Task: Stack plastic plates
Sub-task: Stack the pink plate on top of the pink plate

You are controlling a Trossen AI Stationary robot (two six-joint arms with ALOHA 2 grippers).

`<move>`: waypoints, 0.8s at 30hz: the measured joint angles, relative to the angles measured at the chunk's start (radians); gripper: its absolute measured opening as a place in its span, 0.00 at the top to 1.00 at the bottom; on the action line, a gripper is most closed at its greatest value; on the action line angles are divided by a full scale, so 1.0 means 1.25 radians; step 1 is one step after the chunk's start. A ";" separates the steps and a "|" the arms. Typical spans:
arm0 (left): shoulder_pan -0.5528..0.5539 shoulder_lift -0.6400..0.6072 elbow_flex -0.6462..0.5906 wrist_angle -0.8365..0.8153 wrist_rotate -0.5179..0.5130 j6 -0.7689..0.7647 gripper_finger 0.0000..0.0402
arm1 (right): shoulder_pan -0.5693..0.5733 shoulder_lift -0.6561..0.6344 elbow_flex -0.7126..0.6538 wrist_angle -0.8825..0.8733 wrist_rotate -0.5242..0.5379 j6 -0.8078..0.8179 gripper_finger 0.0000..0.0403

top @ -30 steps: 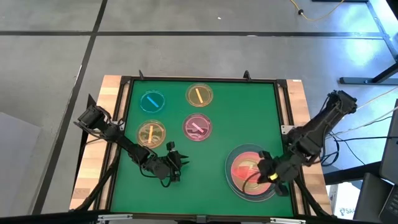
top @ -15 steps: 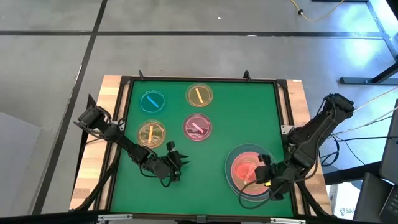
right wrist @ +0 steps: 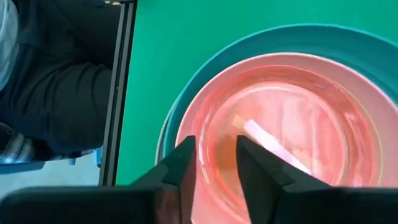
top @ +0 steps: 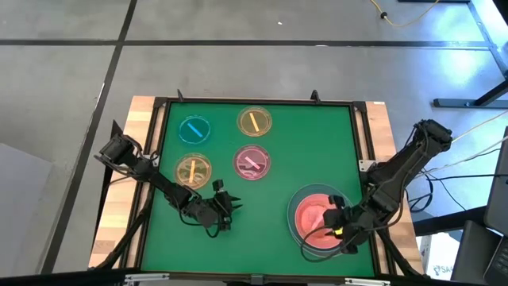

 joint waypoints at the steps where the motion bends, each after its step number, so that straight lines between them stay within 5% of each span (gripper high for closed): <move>1: 0.000 0.000 0.000 0.000 0.000 -0.001 0.76 | 0.000 0.000 0.000 0.000 -0.005 0.000 0.71; 7: 0.000 0.000 0.000 0.017 0.000 -0.001 0.76 | 0.000 0.000 0.000 0.004 0.047 -0.068 0.67; 14: 0.039 0.000 0.036 0.079 0.015 0.089 0.76 | 0.000 0.003 0.000 0.006 0.310 -0.172 0.68; 19: 0.135 0.000 0.153 -0.043 0.174 0.248 0.76 | -0.012 0.003 -0.020 0.055 0.434 -0.244 0.68; 24: 0.228 0.000 0.255 -0.228 0.208 0.302 0.76 | -0.038 0.004 -0.052 0.123 0.497 -0.321 0.68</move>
